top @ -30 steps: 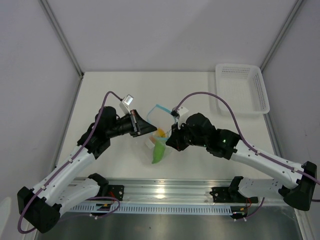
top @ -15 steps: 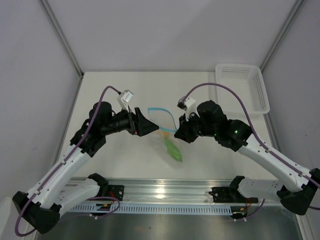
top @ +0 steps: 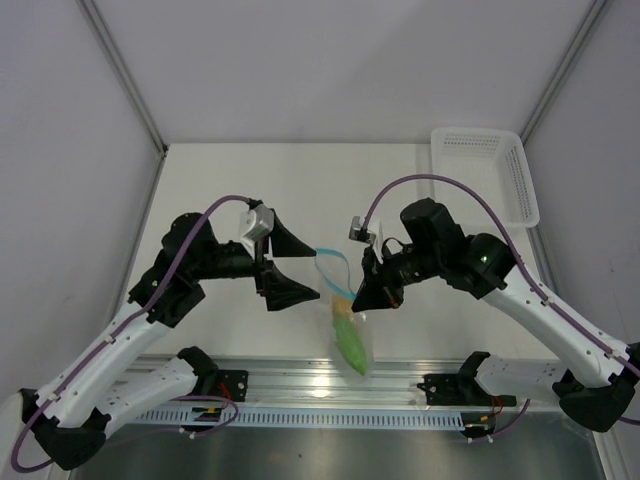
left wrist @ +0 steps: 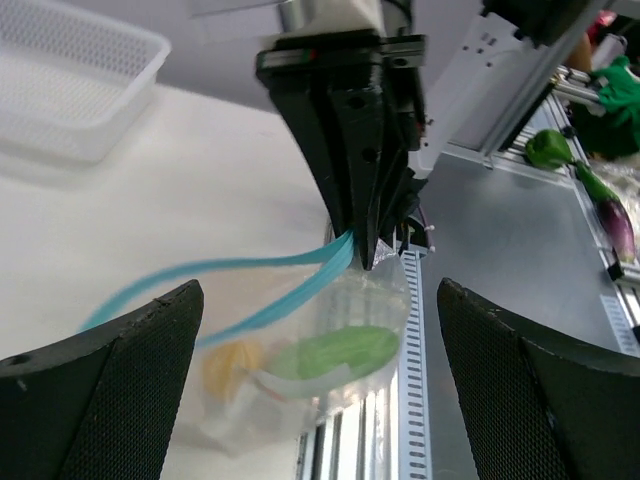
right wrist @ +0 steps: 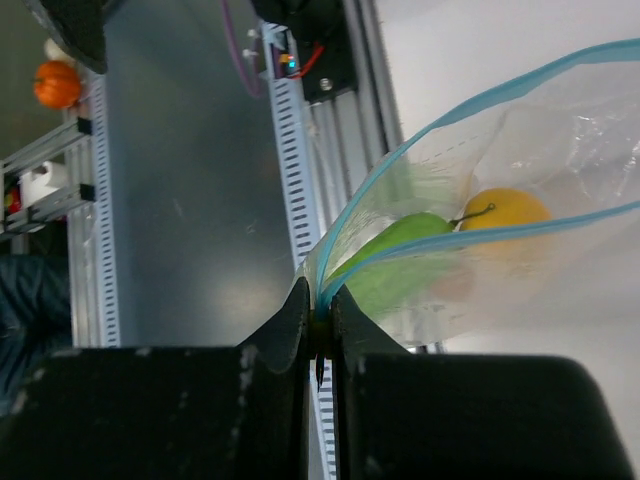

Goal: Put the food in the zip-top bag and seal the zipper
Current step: Adjust the zipper food storage bag at the corner of the board.

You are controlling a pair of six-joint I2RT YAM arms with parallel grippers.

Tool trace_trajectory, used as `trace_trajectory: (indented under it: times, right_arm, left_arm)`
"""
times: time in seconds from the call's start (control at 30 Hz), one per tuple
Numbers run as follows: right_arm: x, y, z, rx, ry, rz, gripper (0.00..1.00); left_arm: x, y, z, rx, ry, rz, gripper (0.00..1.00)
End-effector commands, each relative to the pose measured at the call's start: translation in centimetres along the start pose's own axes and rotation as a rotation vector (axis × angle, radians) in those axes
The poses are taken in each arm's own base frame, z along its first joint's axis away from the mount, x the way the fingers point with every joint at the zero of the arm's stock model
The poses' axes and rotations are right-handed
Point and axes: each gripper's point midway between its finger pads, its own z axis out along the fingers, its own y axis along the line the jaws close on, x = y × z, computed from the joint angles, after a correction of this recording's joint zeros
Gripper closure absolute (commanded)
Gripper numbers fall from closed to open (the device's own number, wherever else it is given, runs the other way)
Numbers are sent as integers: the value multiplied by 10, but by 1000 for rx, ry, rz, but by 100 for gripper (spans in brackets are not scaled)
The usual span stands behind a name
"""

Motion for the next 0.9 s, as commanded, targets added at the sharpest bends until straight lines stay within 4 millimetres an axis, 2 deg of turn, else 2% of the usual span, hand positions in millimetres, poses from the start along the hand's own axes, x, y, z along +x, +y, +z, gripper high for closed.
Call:
trace_trajectory:
  times: [0.0,0.17,0.37,0.63,0.8,0.87]
  right_arm:
    - [-7,38,-16,-167,-20,-53,100]
    - [-3,55,-24,-239,-7,-39,100]
    - [-4,70,-33,-283,-22,-47,100]
    - [-2,78,-40,-309,-24,-45,100]
    - [1,78,-40,-303,-17,-39,100]
    - [3,78,-40,-298,-12,-35,100]
  left_arm:
    - [-17,-29,2,169,-74,227,0]
    - [-20,-54,10,334,-90,304,1]
    - [-7,-66,31,476,-35,269,1]
    - [13,-60,59,512,45,195,1]
    - [24,-58,68,573,107,118,1]
    - [30,-61,69,614,124,97,4]
